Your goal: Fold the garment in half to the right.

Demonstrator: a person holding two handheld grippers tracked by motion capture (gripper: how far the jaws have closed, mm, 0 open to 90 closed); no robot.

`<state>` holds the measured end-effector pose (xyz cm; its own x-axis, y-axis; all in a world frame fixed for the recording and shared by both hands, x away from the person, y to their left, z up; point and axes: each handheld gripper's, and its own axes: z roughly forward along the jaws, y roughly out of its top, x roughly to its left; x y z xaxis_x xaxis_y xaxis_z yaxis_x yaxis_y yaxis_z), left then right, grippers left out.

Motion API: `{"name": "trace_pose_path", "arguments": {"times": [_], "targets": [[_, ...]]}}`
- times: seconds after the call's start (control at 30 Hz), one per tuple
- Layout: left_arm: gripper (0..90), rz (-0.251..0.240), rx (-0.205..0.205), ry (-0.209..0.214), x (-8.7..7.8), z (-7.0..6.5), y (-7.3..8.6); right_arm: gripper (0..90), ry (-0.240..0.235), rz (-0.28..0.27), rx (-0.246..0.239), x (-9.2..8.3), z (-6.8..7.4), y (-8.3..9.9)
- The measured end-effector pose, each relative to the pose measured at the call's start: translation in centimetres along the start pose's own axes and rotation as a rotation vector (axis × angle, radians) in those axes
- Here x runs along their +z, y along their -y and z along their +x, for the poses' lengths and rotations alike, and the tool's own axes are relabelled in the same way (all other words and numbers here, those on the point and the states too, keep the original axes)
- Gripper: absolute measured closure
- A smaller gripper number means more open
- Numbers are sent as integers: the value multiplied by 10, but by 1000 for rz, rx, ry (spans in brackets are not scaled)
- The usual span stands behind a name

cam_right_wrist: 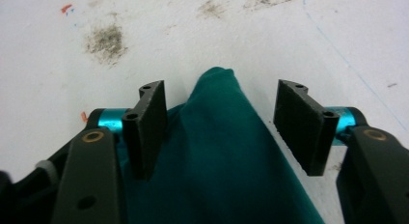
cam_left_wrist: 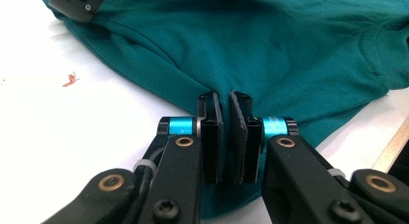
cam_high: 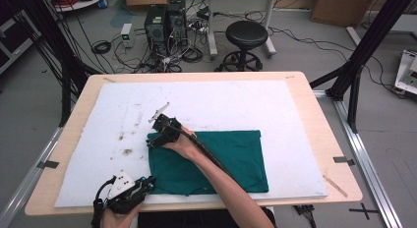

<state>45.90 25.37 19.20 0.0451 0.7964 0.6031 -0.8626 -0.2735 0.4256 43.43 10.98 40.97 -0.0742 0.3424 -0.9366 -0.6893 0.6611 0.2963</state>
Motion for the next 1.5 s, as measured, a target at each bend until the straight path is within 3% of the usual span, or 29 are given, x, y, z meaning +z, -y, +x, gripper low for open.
{"name": "trace_pose_path", "arguments": {"times": [0.3, 0.77, 0.8, 1.0, 1.17, 1.27, 1.5], "targets": [[831, -2, 10, -3, 0, 0, 0, 475, 22, 21, -30, 9, 4, -7], [828, -13, 0, 0, 0, 0, 2, 792, 12, 14, -43, 8, 6, -6], [828, -14, -1, 1, 0, 0, 2, 802, 14, 16, -57, 8, 5, -6], [827, -17, 2, -5, 0, 0, 2, 838, -4, 9, -27, 8, 4, -5], [828, -15, 10, -20, -1, -3, 1, 851, 25, 18, -63, 8, 8, -7], [830, -50, -12, -22, -4, -1, -3, 854, 33, 14, -86, 5, 6, -9], [829, -69, -36, -49, -11, 8, -11, 854, 12, -16, -46, -7, -3, -28]]}}
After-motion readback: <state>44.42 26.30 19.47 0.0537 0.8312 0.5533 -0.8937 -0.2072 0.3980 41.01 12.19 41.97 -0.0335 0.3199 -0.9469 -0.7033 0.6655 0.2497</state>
